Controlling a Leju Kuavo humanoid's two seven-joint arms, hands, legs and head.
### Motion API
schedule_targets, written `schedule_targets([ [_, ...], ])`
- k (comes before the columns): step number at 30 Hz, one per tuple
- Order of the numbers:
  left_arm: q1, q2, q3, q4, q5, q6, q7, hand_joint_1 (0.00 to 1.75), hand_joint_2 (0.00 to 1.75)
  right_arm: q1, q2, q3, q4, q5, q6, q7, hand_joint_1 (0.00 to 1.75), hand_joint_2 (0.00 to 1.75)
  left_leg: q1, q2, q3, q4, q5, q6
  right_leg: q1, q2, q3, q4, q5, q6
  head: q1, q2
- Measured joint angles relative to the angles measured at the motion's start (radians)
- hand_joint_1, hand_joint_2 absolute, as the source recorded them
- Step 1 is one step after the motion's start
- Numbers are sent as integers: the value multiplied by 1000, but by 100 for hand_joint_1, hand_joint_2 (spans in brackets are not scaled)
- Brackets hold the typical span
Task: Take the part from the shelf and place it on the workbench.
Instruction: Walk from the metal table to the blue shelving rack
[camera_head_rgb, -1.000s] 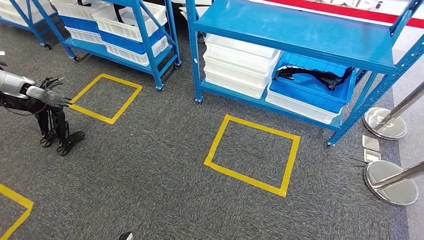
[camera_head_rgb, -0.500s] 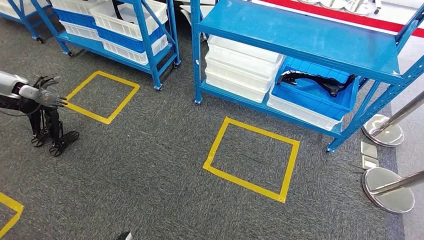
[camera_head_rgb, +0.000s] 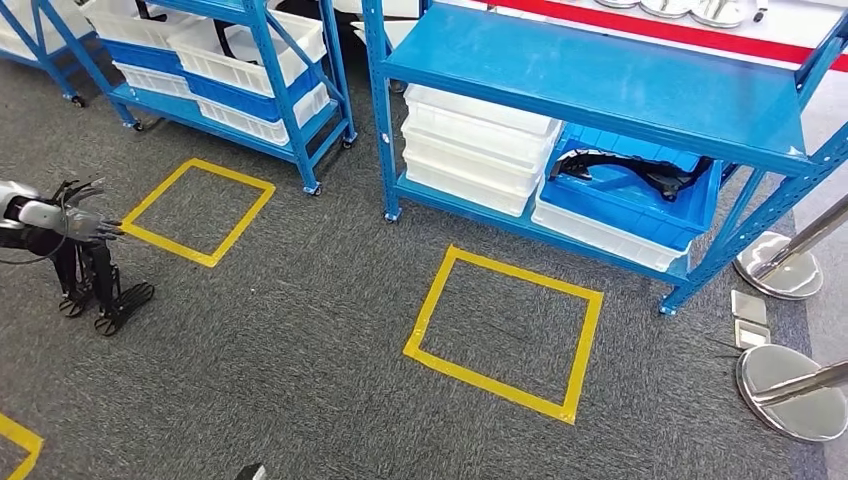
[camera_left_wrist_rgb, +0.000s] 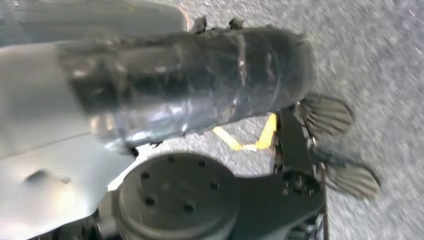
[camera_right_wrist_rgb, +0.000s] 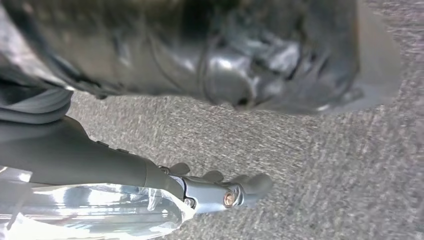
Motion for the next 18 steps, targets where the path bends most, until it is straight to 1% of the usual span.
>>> schedule_targets([
  [2, -2, 3, 0, 0, 0, 0, 1, 0, 0, -3, 2, 0, 0, 0, 0, 0, 0, 0, 5, 0, -86, 127, -55, -8, -1, 11, 4, -1, -6, -3, -1, 0],
  [3, 0, 4, 0, 0, 0, 0, 2, 0, 0, -3, 3, 0, 0, 0, 0, 0, 0, 0, 8, 0, -119, 164, -68, -12, -1, 19, 7, -1, -9, -2, -1, 0],
  [4, 1, 5, 0, 0, 0, 1, 2, 0, 0, -2, 4, 0, 0, 0, 0, 0, 0, 0, 10, 0, -137, 169, -59, -14, -1, 28, 10, 0, -13, -1, -1, 0],
  [5, 3, 5, 0, 0, 0, 2, 2, 0, 0, -1, 4, 0, 0, 0, 0, 0, 0, 0, 11, -2, -137, 136, -26, -15, -2, 38, 15, 1, -16, 1, -2, 0],
  [6, 3, 5, 0, 0, 0, 2, 2, 0, 0, 0, 4, 0, 0, 0, 0, 0, 0, 0, 13, -9, -122, 75, 25, -15, -2, 48, 20, 2, -19, 3, -1, 0],
  [7, 4, 6, 0, 0, 0, 2, 2, 0, 0, 0, 4, 0, 0, 0, 0, 0, 0, 0, 15, -27, -103, 9, 70, -13, -2, 58, 24, 4, -22, 6, -1, 0],
  [8, 4, 6, 0, 0, 0, 2, 2, 0, 0, -1, 4, 0, 0, 0, 0, 0, 0, 0, 15, -45, -88, -43, 88, -10, -2, 69, 25, 7, -23, 10, -1, 0],
  [9, 3, 7, 0, 0, 0, 2, 3, 0, 0, -3, 4, 0, 0, 0, 0, 0, 0, 0, 15, -61, -79, -74, 99, -6, -2, 79, 23, 10, -25, 15, 0, 0],
  [10, 4, 7, 0, 0, 0, 1, 3, 0, 0, -3, 4, 0, 0, 0, 0, 1, 0, 0, 14, -69, -77, -83, 98, 0, -2, 89, 20, 12, -26, 21, 0, 0],
  [11, 4, 8, 0, 0, 0, 1, 2, 0, 0, -3, 5, 0, 0, 0, 0, 1, 0, 0, 14, -63, -76, -83, 98, 6, -3, 100, 16, 14, -27, 28, 0, 0],
  [12, 3, 7, 0, 0, -1, 1, 2, 0, 0, 0, 5, 0, 0, 0, 0, 1, 0, 0, 15, -53, -74, -85, 112, 13, -2, 100, 14, 16, -29, 34, -1, 0],
  [13, 2, 6, 0, 0, -2, 1, 2, 0, 0, 3, 4, 0, 0, 1, 0, 1, 0, 0, 17, -44, -73, -88, 121, 20, -1, 85, 10, 27, -38, 40, 0, 0],
  [14, 0, 5, 0, 0, -3, 0, 2, 0, 0, 4, 4, 0, 0, 3, -1, 2, 0, 0, 18, -35, -72, -91, 125, 26, -1, 59, -2, 54, -57, 45, 3, 0],
  [15, -1, 3, 0, 0, -4, -2, 2, 0, 0, 3, 3, 0, 0, 6, -3, 3, 0, 0, 19, -26, -73, -93, 128, 30, -1, 28, -26, 105, -88, 50, 5, 0],
  [16, 0, 2, 0, 0, -4, -3, 2, 0, 0, 1, 3, 0, 0, 10, -5, 3, 0, 0, 19, -19, -74, -93, 128, 32, -2, 3, -58, 174, -125, 55, 7, 0],
  [17, 1, 1, 0, 0, -4, -4, 2, 0, 0, -1, 4, 0, 0, 13, -7, 5, 0, 0, 18, -11, -75, -93, 128, 33, -5, -9, -92, 247, -158, 59, 8, 0],
  [18, 3, 0, 1, 0, -4, -4, 2, 0, 0, -1, 5, 0, 0, 15, -8, 6, 0, 0, 17, -5, -76, -93, 127, 33, -7, -14, -117, 303, -177, 62, 8, 0],
])
